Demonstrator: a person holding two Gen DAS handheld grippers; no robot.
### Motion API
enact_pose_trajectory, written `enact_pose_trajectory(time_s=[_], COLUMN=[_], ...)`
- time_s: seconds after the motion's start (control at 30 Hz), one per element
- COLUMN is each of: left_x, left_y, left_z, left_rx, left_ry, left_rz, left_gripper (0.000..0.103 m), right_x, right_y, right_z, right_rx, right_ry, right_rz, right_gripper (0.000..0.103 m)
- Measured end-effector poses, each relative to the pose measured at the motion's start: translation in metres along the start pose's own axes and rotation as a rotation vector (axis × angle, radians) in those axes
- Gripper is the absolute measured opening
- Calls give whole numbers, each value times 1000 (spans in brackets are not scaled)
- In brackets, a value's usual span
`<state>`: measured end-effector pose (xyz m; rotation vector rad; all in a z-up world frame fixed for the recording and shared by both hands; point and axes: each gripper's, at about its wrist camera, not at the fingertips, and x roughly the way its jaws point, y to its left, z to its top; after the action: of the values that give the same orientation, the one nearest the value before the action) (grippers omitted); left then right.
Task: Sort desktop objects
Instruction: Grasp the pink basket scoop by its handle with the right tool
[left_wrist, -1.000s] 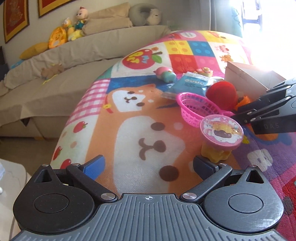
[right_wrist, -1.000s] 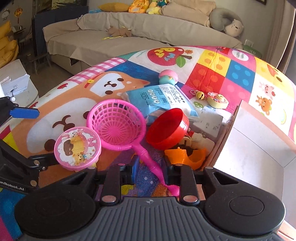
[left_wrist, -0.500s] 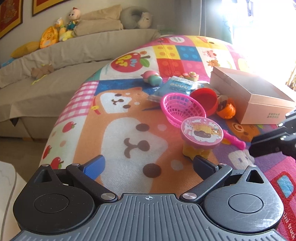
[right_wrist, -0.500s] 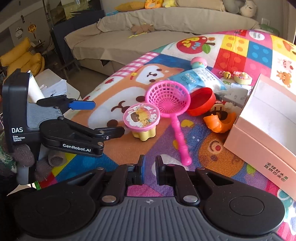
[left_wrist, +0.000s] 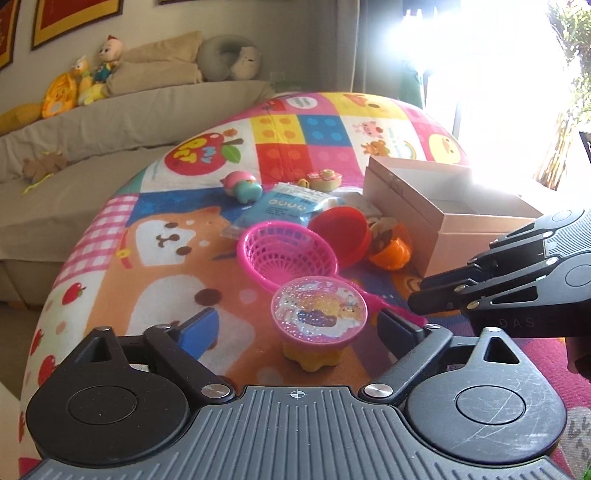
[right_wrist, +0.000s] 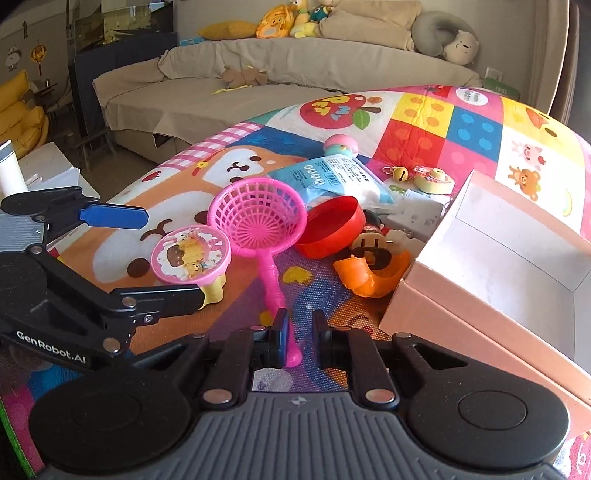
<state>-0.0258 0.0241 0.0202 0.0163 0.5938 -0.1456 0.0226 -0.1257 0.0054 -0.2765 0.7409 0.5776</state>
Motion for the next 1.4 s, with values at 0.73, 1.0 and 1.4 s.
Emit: enact_pose_trajectory(time_s=[0.73, 1.0, 1.4], left_x=[-17, -14, -17], left_y=[62, 64, 90], left_z=[-17, -18, -22], left_rx=[-133, -145, -320], left_ry=[9, 24, 11], left_rz=[191, 153, 158], left_gripper=[82, 99, 101], right_x=[34, 11, 40], right_y=[42, 52, 57], right_z=[29, 16, 42], right_rx=[-69, -94, -124], right_ry=[10, 89, -54], right_rz=[27, 124, -54], right_gripper=[39, 18, 80])
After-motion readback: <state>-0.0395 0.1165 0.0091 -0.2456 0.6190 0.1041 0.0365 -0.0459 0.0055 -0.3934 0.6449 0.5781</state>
